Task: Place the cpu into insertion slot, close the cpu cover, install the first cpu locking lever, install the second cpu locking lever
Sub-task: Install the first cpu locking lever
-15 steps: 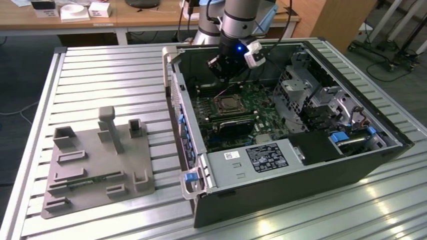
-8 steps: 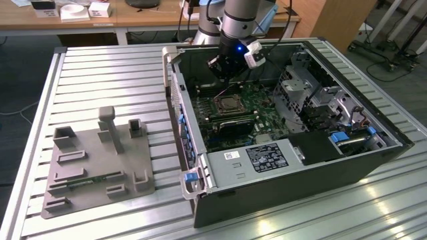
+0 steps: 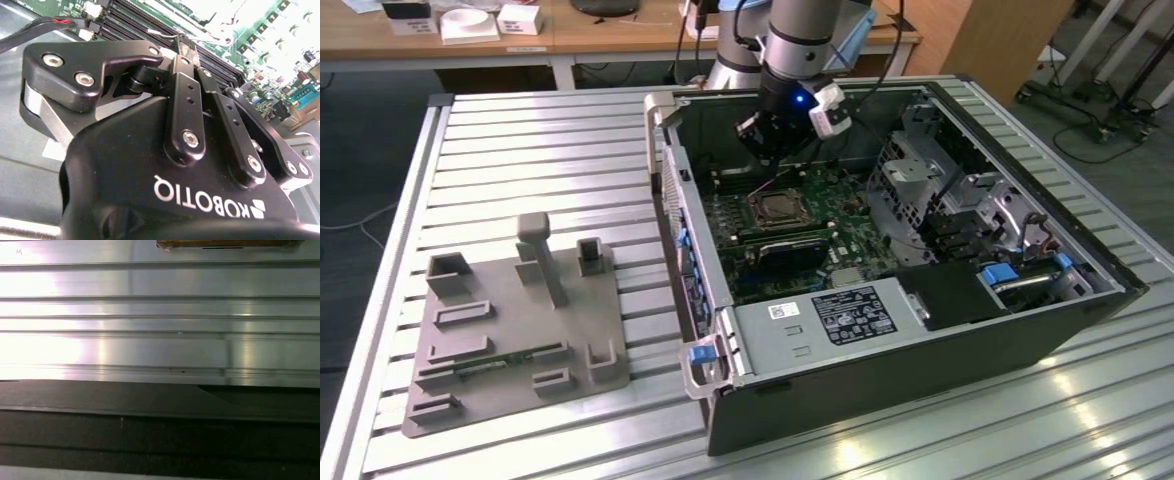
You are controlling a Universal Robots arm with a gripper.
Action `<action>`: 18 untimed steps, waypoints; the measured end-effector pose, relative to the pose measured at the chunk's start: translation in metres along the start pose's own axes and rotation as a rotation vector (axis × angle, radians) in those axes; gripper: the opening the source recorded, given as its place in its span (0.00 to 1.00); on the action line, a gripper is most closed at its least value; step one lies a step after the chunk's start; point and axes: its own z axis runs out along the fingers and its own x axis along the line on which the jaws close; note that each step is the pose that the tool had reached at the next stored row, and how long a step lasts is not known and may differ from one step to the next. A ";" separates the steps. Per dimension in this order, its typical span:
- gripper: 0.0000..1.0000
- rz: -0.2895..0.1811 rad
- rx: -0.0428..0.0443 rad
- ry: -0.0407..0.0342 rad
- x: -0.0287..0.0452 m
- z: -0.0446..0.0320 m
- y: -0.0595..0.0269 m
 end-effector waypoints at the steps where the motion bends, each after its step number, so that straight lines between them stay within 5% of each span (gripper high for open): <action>1: 0.10 0.000 0.0001 0.0001 -0.0005 0.0003 0.0000; 18: 0.10 0.000 -0.0001 -0.0001 -0.0138 0.0072 0.0000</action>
